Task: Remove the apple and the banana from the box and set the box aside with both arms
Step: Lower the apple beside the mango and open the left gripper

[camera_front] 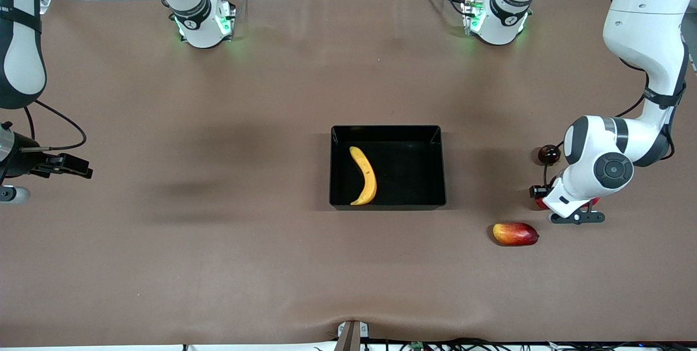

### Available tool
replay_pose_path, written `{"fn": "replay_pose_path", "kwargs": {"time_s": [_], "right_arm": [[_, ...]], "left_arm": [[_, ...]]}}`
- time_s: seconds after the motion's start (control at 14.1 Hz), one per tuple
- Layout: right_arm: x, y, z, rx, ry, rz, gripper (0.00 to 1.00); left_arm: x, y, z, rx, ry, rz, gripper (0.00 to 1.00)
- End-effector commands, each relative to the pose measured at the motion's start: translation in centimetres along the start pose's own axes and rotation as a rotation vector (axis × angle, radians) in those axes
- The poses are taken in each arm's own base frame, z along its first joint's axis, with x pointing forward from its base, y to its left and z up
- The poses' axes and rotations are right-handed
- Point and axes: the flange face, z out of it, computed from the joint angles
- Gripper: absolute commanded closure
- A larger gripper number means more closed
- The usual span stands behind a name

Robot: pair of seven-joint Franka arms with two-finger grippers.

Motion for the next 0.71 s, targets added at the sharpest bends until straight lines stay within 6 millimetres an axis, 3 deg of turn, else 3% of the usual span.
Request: {"fn": "replay_pose_path", "kwargs": {"time_s": [0.0,0.28,0.64], "right_arm": [[0.0,-0.9,-0.1,0.069,-0.023,0.078,0.0],[0.0,-3.3,0.0,0.071,-0.031,0.105,0.0],[-0.1,-4.6,0.1,0.071,-0.036,0.128,0.0]], "left_arm": [[0.2,0.1,-0.7,0.015,0.032,0.03,1.0],[0.9,-1.9,-1.8,0.033,0.057,0.048,1.0],[1.9,-4.5,-3.4,0.042,0.085,0.132,1.0]]}}
